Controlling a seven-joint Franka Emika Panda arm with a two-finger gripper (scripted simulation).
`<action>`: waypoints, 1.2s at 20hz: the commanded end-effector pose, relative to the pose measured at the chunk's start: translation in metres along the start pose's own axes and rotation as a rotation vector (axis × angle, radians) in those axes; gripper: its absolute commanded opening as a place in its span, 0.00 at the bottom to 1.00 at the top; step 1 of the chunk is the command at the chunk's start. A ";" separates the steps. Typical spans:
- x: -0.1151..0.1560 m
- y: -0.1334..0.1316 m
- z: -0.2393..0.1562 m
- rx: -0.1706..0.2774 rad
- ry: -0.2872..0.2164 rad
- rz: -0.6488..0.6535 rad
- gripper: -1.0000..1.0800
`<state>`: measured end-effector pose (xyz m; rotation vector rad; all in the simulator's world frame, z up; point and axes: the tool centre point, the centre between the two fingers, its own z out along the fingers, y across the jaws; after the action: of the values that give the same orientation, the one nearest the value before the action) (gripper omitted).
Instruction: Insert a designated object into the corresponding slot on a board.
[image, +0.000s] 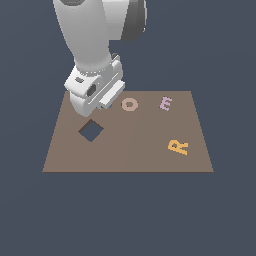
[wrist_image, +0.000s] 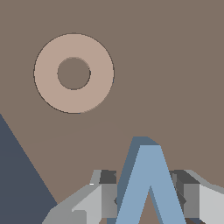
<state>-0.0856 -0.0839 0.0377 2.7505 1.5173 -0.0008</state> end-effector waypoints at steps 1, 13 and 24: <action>-0.008 0.003 -0.001 0.000 0.000 -0.090 0.00; -0.033 0.021 -0.002 0.000 -0.001 -0.421 0.00; -0.042 0.033 -0.002 0.000 -0.001 -0.574 0.00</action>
<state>-0.0811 -0.1359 0.0400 2.2261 2.2159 -0.0026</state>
